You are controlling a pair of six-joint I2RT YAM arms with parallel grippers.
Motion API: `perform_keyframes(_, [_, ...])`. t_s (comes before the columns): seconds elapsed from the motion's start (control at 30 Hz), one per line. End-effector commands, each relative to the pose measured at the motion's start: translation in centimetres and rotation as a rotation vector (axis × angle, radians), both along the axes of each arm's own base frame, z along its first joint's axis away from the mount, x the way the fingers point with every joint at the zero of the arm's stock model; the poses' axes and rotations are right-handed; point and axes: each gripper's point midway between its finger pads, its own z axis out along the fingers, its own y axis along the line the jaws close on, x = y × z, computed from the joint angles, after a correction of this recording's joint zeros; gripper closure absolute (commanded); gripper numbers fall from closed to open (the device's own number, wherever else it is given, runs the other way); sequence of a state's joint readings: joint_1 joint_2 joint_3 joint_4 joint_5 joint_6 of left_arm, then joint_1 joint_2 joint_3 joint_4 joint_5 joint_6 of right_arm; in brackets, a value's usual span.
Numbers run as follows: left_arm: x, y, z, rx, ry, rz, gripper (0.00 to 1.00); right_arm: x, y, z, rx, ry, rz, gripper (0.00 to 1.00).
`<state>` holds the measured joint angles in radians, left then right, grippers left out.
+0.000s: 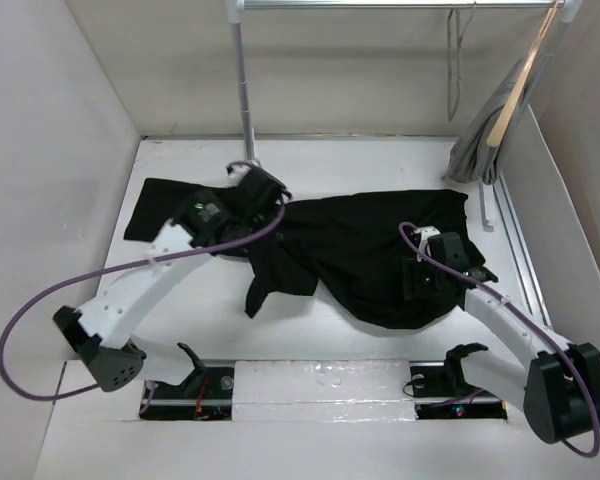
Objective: Place the trousers on the hanger
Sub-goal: Flatten out the trousers at the center of the board.
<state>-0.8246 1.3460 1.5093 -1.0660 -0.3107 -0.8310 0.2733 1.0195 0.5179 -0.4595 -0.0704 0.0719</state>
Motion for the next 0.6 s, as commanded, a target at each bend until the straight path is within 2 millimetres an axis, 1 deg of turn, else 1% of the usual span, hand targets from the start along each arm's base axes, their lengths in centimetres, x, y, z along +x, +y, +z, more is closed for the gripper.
perform_keyframes(0.0, [-0.9, 0.9, 7.3, -0.18, -0.067, -0.029, 1.0, 3.2, 0.2, 1.5, 0.047, -0.078, -0.005, 0.28])
perform_keyframes(0.03, [0.0, 0.4, 10.3, -0.238, -0.13, -0.019, 1.0, 3.9, -0.3, 1.3, 0.049, -0.086, -0.028, 0.28])
perform_keyframes(0.07, [0.4, 0.0, 11.5, -0.265, -0.152, -0.017, 1.0, 4.1, -0.5, 1.0, 0.057, -0.075, -0.039, 0.28])
perform_keyframes(0.1, [1.0, 0.1, 12.8, -0.282, -0.181, -0.007, 1.0, 4.1, -0.9, -0.1, 0.057, -0.041, -0.048, 0.28])
perform_keyframes(0.13, [2.3, 0.2, 14.6, -0.296, -0.227, 0.012, 1.0, 4.5, -1.2, -0.3, 0.066, -0.037, -0.057, 0.28])
perform_keyframes(0.2, [3.5, 0.9, 15.3, -0.273, -0.255, 0.003, 1.0, 4.9, -2.5, -1.1, 0.08, -0.009, -0.098, 0.28])
perform_keyframes(0.23, [4.7, 2.4, 14.4, -0.242, -0.24, 0.041, 1.0, 5.3, -3.0, -1.0, 0.081, -0.01, -0.115, 0.28])
perform_keyframes(0.27, [5.2, 3.5, 13.2, -0.207, -0.22, 0.064, 1.0, 5.7, -4.0, -1.0, 0.084, -0.01, -0.147, 0.27])
perform_keyframes(0.3, [5.5, 4.7, 11.9, -0.169, -0.199, 0.087, 1.0, 6.0, -4.5, -0.7, 0.079, -0.017, -0.157, 0.28])
perform_keyframes(0.33, [5.6, 6.7, 9.0, -0.081, -0.156, 0.144, 1.0, 6.7, -4.9, 0.1, 0.077, -0.035, -0.172, 0.27])
perform_keyframes(0.37, [5.9, 8.8, 8.0, -0.008, -0.165, 0.212, 1.0, 7.1, -5.5, 0.5, 0.067, -0.047, -0.191, 0.27])
perform_keyframes(0.4, [5.8, 10.2, 7.2, 0.045, -0.173, 0.269, 1.0, 7.5, -6.2, 1.0, 0.06, -0.059, -0.215, 0.27])
perform_keyframes(0.43, [5.3, 11.4, 6.6, 0.057, -0.185, 0.338, 1.0, 7.6, -6.4, 1.5, 0.038, -0.071, -0.194, 0.27])
perform_keyframes(0.47, [5.5, 12.8, 7.2, 0.083, -0.232, 0.392, 1.0, 8.1, -7.2, 2.2, 0.026, -0.089, -0.215, 0.27])
perform_keyframes(0.5, [5.8, 12.9, 7.8, 0.062, -0.27, 0.413, 1.0, 8.2, -7.8, 2.5, 0.018, -0.092, -0.231, 0.27])
perform_keyframes(0.53, [5.9, 13.2, 9.4, 0.026, -0.32, 0.43, 1.0, 8.0, -7.8, 2.5, 0.016, -0.083, -0.231, 0.27])
perform_keyframes(0.57, [6.2, 13.3, 10.7, 0.005, -0.36, 0.441, 1.0, 7.9, -8.1, 2.6, 0.017, -0.081, -0.242, 0.27])
